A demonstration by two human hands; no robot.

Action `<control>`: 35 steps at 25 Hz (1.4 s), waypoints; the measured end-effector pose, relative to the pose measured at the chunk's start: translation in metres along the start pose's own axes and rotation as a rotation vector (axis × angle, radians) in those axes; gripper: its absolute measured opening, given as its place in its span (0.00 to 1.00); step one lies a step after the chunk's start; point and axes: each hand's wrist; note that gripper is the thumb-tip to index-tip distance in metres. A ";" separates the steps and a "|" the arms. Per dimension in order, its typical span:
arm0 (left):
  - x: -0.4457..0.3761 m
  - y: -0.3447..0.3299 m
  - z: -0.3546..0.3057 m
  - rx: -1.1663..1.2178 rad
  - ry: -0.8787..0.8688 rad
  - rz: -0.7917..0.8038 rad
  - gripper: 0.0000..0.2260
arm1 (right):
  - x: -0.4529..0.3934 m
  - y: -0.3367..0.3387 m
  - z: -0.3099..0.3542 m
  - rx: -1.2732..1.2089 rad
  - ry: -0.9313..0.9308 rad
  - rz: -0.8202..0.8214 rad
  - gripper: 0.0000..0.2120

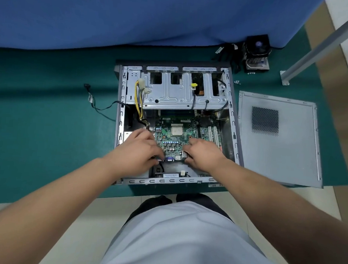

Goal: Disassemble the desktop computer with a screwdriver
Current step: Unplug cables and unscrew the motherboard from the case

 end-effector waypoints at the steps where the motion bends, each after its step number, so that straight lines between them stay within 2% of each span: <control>1: 0.006 -0.001 0.001 0.045 -0.017 -0.027 0.08 | 0.001 0.000 -0.001 -0.008 -0.005 -0.006 0.18; 6: 0.019 -0.001 -0.001 0.158 -0.026 -0.036 0.09 | 0.008 0.012 -0.006 -0.103 -0.030 -0.049 0.21; 10: 0.030 0.000 0.000 0.181 0.006 -0.031 0.08 | 0.011 0.035 -0.014 -0.216 -0.014 -0.037 0.19; 15: 0.047 -0.003 -0.003 0.195 0.050 -0.156 0.10 | 0.022 0.064 -0.020 -0.263 0.029 0.000 0.14; 17: 0.054 -0.005 -0.005 0.280 0.095 -0.194 0.13 | 0.028 0.073 -0.020 -0.298 0.029 0.017 0.14; 20: 0.054 -0.004 -0.010 0.695 0.306 -0.378 0.19 | 0.036 0.089 -0.022 -0.393 0.016 0.000 0.17; 22: 0.042 -0.001 -0.011 1.123 0.529 -0.516 0.16 | 0.040 0.104 -0.023 -0.468 -0.016 -0.028 0.22; 24: 0.027 0.006 -0.015 1.570 0.701 -0.548 0.08 | 0.046 0.118 -0.024 -0.530 -0.029 -0.037 0.20; 26: 0.014 0.012 -0.019 1.870 0.763 -0.519 0.10 | 0.051 0.131 -0.025 -0.594 -0.014 -0.011 0.13; 29: -0.002 0.023 -0.027 2.134 0.692 -0.430 0.19 | 0.059 0.147 -0.027 -0.613 0.017 0.046 0.08; 31: -0.010 0.034 -0.036 2.256 0.625 -0.379 0.20 | 0.066 0.162 -0.027 -0.627 0.047 0.073 0.08; 35: -0.004 0.070 -0.043 2.261 0.578 -0.250 0.22 | 0.082 0.207 -0.025 -0.651 0.074 0.075 0.09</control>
Point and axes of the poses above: each hand's wrist, its own x-axis away from the middle knuckle, its own y-axis out of the back of the hand, z = x × y, and after that the axes turned 11 degrees about x, right-handed
